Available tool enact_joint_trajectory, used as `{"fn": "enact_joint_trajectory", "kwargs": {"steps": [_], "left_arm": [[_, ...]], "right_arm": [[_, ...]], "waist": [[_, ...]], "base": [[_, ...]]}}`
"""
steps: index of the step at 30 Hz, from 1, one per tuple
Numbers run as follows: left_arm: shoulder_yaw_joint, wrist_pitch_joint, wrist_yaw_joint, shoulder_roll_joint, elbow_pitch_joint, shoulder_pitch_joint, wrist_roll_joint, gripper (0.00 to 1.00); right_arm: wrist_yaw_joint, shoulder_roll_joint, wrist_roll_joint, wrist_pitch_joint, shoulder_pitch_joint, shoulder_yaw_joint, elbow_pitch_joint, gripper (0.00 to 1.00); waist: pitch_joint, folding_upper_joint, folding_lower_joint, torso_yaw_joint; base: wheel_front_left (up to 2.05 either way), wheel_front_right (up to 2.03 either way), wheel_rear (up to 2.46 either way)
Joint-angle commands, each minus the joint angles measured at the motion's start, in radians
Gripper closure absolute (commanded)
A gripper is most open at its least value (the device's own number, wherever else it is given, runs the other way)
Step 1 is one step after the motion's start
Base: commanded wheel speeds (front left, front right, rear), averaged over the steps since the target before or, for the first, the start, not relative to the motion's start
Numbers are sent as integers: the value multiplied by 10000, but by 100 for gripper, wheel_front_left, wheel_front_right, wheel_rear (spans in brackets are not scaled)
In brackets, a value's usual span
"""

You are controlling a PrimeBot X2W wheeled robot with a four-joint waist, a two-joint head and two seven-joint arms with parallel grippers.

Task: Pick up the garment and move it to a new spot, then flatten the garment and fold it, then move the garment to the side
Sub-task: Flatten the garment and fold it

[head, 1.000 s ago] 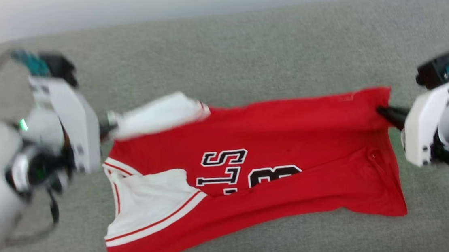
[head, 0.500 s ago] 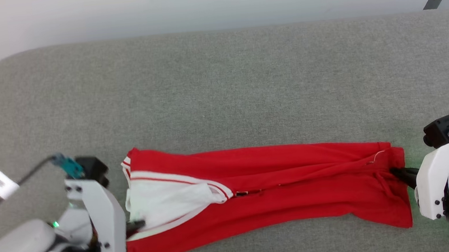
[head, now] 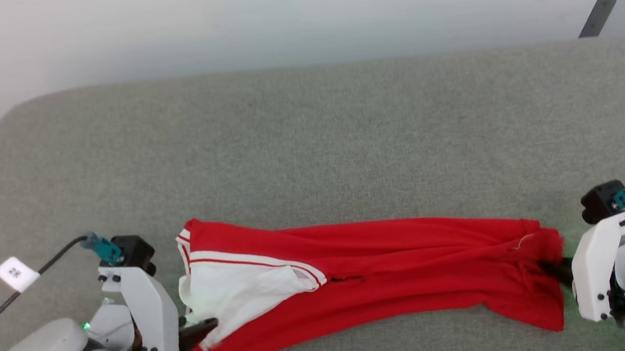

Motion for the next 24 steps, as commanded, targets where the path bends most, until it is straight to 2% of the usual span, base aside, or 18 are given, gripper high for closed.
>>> {"fn": "enact_joint_trajectory", "kwargs": {"steps": [1,7,12,14,24], "left_arm": [[33,-70,-49,-24,8,104,22,0],[161,-816,-114,30,58,374,224,0],[355,-1960,-160,108,44,764,527,0],[457,-2541,-231,109,-14,921,673,0],[1246,-6160,199,299,-197,2121,1389,0]], "right_arm": [[-11,18,16,74,218,-5,59,0],[-11,94,20,311,467,-402,1,0],[-11,208,22,369,872,-860,-209,0],[-11,230,-20,348,1033,-1102,-310,0],[-11,573,-326,572,1959,-2622,-492,0]], "waist": [[-233,0,0,24],[-862,0,0,99],[-1313,0,0,162],[-1418,0,0,193],[-1805,0,0,493]], "base": [[0,0,0],[0,0,0],[0,0,0],[0,0,0],[0,0,0]]}}
